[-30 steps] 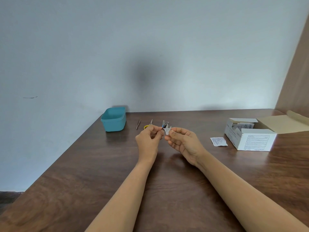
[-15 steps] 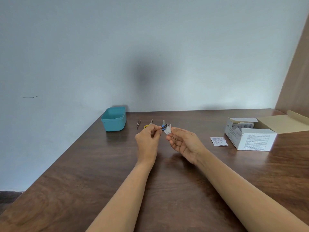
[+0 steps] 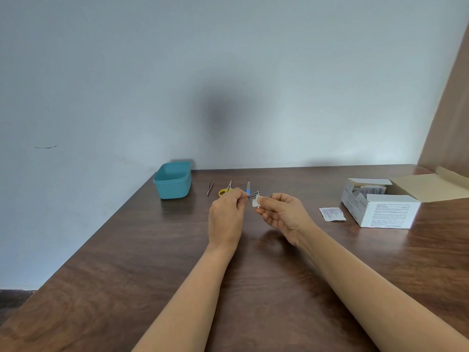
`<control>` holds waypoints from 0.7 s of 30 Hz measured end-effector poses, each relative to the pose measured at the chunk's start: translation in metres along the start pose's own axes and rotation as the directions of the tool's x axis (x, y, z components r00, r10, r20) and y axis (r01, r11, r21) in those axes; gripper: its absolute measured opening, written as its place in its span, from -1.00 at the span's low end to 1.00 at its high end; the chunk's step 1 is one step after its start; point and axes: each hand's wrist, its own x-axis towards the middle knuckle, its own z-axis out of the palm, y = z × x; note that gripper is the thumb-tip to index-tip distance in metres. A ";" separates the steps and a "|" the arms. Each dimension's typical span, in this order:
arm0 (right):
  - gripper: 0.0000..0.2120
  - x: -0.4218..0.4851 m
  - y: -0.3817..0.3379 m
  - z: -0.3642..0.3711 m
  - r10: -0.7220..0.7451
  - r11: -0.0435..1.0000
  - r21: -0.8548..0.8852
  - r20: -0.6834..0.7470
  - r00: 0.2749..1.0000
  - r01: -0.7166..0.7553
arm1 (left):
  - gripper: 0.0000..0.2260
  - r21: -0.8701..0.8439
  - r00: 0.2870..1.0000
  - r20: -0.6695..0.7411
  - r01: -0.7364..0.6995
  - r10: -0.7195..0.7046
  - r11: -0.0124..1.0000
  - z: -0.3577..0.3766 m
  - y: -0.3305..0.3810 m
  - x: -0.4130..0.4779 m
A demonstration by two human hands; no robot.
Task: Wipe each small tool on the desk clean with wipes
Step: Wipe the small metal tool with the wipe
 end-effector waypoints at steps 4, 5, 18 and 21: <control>-0.67 0.004 0.000 -0.003 -0.082 0.993 -0.096 -0.062 0.995 0.075 | -0.91 -0.014 1.000 0.005 0.029 -0.029 0.999 0.001 0.000 -0.001; -0.66 0.005 0.000 -0.004 -0.087 0.992 -0.094 -0.064 0.994 0.081 | -0.92 -0.031 0.999 0.007 0.046 -0.046 0.998 0.001 0.001 0.000; -0.65 0.008 0.001 -0.014 -0.104 0.992 0.072 0.015 0.994 0.103 | -0.90 -0.596 0.789 0.497 0.612 -0.360 0.519 0.000 0.016 0.000; -0.66 0.007 0.001 -0.014 -0.108 0.994 0.013 0.061 0.992 0.108 | -0.85 -0.603 0.766 0.516 0.643 -0.382 0.473 -0.001 0.012 0.003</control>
